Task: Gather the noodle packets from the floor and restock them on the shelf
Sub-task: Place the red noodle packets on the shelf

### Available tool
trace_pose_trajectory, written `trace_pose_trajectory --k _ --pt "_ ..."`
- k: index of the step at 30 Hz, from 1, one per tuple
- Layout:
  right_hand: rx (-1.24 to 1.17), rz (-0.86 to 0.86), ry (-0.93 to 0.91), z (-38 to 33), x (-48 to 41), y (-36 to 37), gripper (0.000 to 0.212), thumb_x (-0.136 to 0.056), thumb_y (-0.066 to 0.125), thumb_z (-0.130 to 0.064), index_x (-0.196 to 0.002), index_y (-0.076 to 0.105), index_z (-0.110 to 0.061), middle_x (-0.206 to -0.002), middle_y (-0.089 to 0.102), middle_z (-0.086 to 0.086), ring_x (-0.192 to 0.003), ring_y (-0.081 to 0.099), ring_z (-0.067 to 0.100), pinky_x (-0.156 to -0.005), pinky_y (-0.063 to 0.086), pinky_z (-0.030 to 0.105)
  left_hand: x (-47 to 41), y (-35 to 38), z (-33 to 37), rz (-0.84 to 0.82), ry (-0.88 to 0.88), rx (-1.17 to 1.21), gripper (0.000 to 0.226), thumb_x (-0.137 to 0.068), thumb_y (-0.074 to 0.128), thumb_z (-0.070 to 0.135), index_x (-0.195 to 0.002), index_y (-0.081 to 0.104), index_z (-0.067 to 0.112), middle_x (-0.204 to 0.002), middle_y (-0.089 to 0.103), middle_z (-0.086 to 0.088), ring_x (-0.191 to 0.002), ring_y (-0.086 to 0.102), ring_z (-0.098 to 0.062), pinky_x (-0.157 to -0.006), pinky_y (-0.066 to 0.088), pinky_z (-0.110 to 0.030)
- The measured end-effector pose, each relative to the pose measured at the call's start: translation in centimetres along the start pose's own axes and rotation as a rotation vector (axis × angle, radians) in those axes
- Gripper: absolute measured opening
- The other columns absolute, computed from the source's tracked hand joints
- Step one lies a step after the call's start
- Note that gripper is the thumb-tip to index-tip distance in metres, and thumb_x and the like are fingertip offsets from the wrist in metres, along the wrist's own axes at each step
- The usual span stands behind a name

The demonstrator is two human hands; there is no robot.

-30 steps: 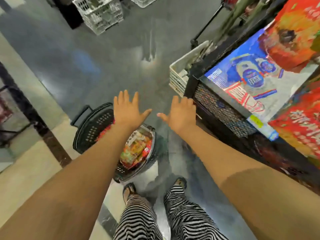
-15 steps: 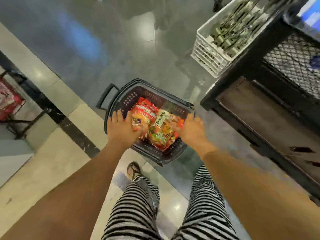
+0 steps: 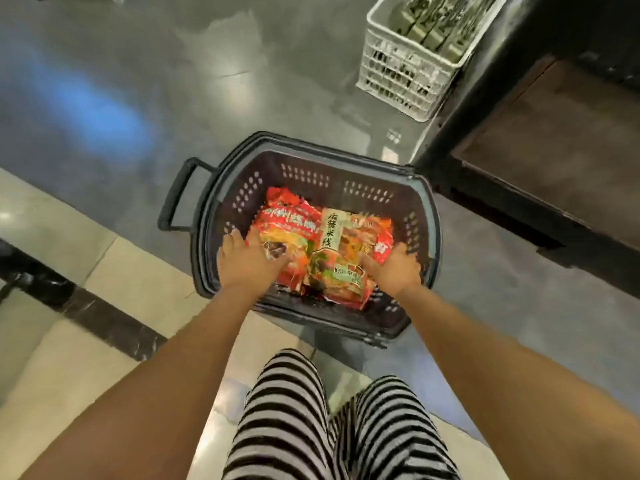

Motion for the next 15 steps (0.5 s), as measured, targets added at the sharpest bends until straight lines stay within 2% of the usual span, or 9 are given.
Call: trace_pose_trajectory --k 2,6,9,12,15 --pt "-0.129 -0.004 0.061 0.3 -2.8 2.4 0.103 -0.086 0.053 -0.069 -0.15 0.016 0.002 -0.146 0.04 0.027 -0.136 0.037 0.041 -0.11 0.036 0.046 -2.9 1.7 -0.5 -0.015 -0.02 0.07 0.105 -0.084 0.045 0.078 -0.157 0.011 0.012 -0.16 0.018 -0.025 -0.148 0.018 -0.039 -0.12 0.019 -0.047" --pt "-0.397 0.019 0.224 2.0 -9.4 7.0 0.118 -0.082 0.051 -0.077 -0.151 0.006 0.007 -0.145 0.043 0.023 -0.134 0.042 0.039 -0.109 0.038 0.047 -9.6 5.1 -1.1 -0.067 -0.042 0.177 0.106 -0.082 0.05 0.078 -0.156 0.016 0.01 -0.153 0.032 -0.027 -0.14 0.032 -0.044 -0.113 0.029 -0.05" --pt "-0.444 0.052 0.316 3.8 -13.9 8.9 0.104 -0.09 0.048 -0.068 -0.151 0.01 0.007 -0.15 0.037 0.023 -0.137 0.037 0.041 -0.11 0.034 0.046 -14.6 7.2 -0.8 -0.07 -0.034 0.21 0.11 -0.08 0.053 0.079 -0.154 0.017 0.007 -0.153 0.032 -0.026 -0.14 0.032 -0.045 -0.113 0.031 -0.053" --pt "-0.483 0.011 0.272 4.8 -17.4 11.1 0.086 -0.096 0.041 -0.062 -0.149 0.028 0.005 -0.148 0.041 0.021 -0.134 0.043 0.037 -0.108 0.037 0.04 -18.2 10.0 -0.8 -0.132 -0.075 0.184 0.122 -0.074 0.052 0.084 -0.155 0.012 0.004 -0.157 0.027 -0.024 -0.143 0.028 -0.044 -0.116 0.028 -0.052" --pt "-0.562 -0.086 0.255 5.1 -21.2 14.4 0.095 -0.086 0.03 -0.08 -0.14 0.046 -0.004 -0.135 0.056 0.016 -0.118 0.056 0.036 -0.106 0.043 0.047 -21.1 13.1 -1.3 -0.179 -0.091 0.058 0.13 -0.067 0.045 0.094 -0.154 0.02 0.002 -0.158 0.027 -0.02 -0.144 0.026 -0.042 -0.117 0.026 -0.052"
Point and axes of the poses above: each hand's wrist, its own x-axis away from the middle knuckle, its own y-axis out of the palm, z = x × y, the point moved 6 cm from there along -x, towards the middle knuckle
